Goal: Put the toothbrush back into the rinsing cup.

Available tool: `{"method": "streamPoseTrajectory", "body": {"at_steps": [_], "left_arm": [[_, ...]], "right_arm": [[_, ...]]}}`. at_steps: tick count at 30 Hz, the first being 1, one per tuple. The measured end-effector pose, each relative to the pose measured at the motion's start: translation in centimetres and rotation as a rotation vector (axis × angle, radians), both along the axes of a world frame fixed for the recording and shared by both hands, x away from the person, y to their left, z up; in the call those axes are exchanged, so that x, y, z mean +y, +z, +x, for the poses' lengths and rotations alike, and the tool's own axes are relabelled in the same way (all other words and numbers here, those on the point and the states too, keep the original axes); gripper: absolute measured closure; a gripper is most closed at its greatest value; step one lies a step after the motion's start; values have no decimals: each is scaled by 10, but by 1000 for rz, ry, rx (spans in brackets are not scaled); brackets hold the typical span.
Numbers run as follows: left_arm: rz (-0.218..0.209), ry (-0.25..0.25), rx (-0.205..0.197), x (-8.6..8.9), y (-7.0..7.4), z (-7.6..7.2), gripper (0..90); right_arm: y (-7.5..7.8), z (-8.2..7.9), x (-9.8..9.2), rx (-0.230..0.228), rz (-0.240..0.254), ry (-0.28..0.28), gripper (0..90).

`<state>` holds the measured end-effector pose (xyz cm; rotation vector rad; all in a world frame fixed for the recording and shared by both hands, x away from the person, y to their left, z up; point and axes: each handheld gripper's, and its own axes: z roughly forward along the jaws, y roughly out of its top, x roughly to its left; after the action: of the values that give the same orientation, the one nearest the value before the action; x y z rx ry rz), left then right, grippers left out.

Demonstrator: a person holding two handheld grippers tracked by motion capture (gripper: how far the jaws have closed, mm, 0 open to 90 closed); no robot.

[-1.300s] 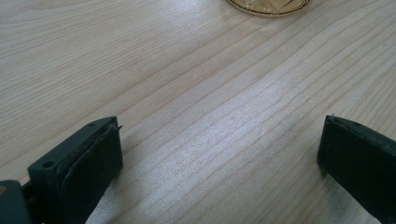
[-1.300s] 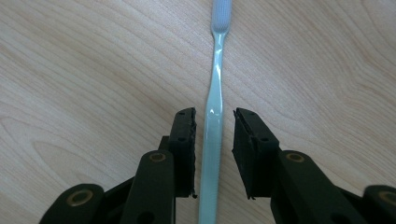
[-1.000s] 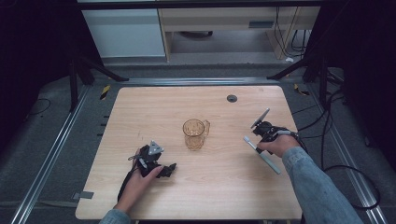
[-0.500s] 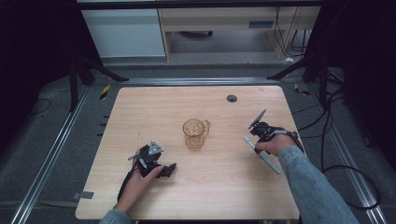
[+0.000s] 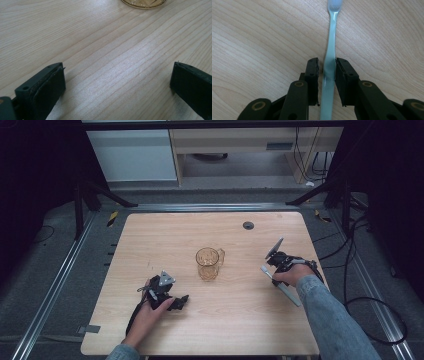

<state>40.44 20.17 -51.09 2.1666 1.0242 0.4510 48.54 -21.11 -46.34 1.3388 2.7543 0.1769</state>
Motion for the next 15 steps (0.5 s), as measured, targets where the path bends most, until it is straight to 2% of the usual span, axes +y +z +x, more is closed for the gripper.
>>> {"method": "streamPoseTrajectory", "body": {"at_steps": [15], "left_arm": [[-1,0,1,0,0,0,0]], "right_arm": [[-1,4,-1,18,-8,-12,734]]}}
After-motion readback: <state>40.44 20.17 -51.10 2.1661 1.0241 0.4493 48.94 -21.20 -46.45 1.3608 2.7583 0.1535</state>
